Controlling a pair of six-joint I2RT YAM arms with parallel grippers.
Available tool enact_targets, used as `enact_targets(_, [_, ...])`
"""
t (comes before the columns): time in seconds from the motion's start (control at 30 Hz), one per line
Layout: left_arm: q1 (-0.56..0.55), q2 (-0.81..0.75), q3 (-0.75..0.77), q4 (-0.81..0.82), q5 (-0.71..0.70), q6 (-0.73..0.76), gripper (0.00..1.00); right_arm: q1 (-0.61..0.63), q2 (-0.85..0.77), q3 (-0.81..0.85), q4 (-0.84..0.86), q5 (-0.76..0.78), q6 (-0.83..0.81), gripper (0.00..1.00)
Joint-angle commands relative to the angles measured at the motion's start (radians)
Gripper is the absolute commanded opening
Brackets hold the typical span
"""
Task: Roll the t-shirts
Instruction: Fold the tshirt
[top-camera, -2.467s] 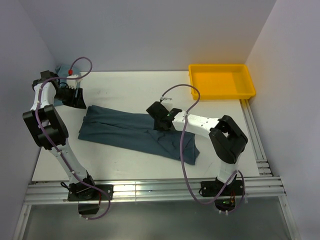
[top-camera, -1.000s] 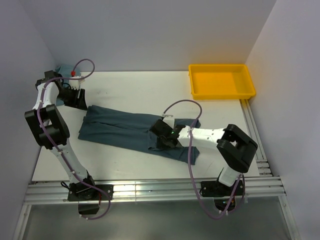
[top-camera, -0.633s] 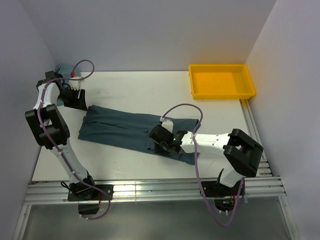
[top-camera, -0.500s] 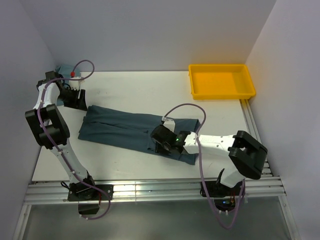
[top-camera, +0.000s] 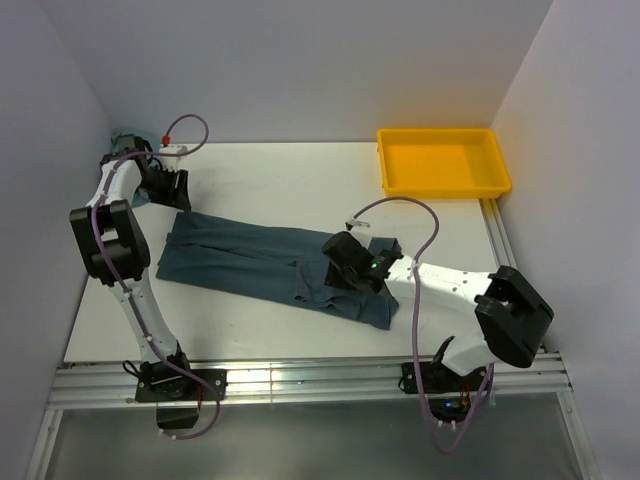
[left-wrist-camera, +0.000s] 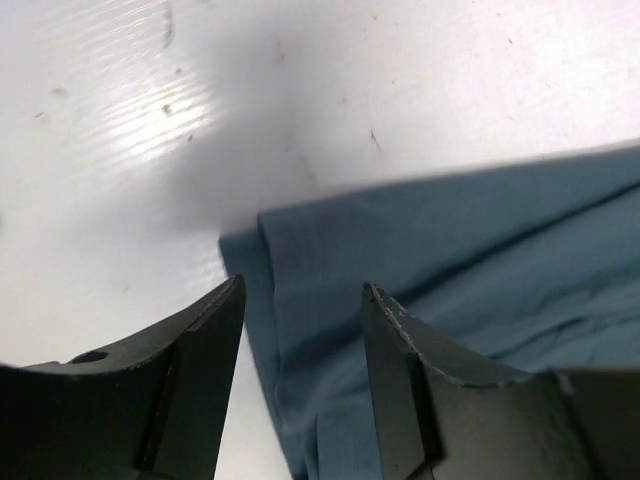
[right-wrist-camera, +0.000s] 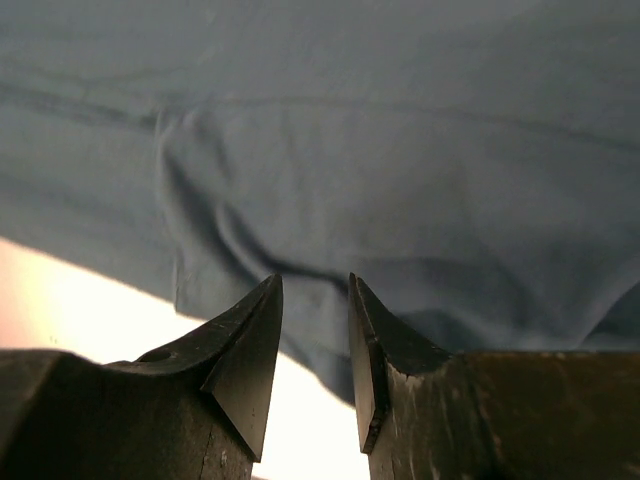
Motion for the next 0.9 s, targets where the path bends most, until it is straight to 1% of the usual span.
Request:
enact_targets(0.0, [-0.022,0.051,0.036,0.023,-0.014,-0.030,0.55,-0.048,-0.027,-0.013,0.029,0.033,-0.009,0.40])
enact_targets(0.13, [-0.028,0.057,0.014,0.060,-0.028,-0.044,0.56,-0.097,-0.055,-0.050,0.032,0.028,-0.011,0.40])
enact_targets(0.23, [-0.028,0.069,0.025,0.055,-0.025,-0.046,0.53,-0.118,-0.070,-0.064,0.024,0.036,-0.017,0.40])
enact_targets(0.33, [-0.030,0.075,0.031,0.052,-0.030,-0.049,0.45,-0.140,-0.095,-0.086,0.018,0.042,-0.019,0.40])
enact_targets(0.37, [-0.030,0.080,0.040,0.041,-0.021,-0.046,0.38,-0.162,-0.108,-0.096,0.021,0.042,-0.020,0.40])
enact_targets(0.43, [-0.028,0.085,0.051,0.034,-0.017,-0.041,0.36,-0.196,-0.124,-0.128,0.031,0.033,-0.028,0.40])
enact_targets(0.47, [-0.030,0.089,0.056,0.028,-0.011,-0.040,0.31,-0.216,-0.142,-0.139,0.034,0.032,-0.032,0.40])
enact_targets(0.53, [-0.030,0.092,0.066,0.015,-0.007,-0.034,0.27,-0.268,-0.164,-0.168,0.040,0.027,-0.039,0.42])
enact_targets(0.57, [-0.030,0.091,0.069,0.012,-0.007,-0.033,0.21,-0.287,-0.174,-0.176,0.043,0.022,-0.042,0.43])
enact_targets(0.63, [-0.028,0.088,0.074,0.012,-0.008,-0.033,0.15,-0.334,-0.203,-0.197,0.047,0.019,-0.043,0.45])
enact_targets(0.67, [-0.030,0.088,0.077,0.012,-0.008,-0.032,0.07,-0.350,-0.219,-0.202,0.043,0.018,-0.048,0.46])
enact_targets(0.73, [-0.030,0.088,0.082,0.015,-0.020,-0.040,0.00,-0.388,-0.236,-0.218,0.046,0.016,-0.051,0.48])
enact_targets(0.87, [-0.030,0.080,0.079,0.067,-0.068,-0.072,0.00,-0.454,-0.251,-0.248,0.058,-0.001,-0.052,0.52])
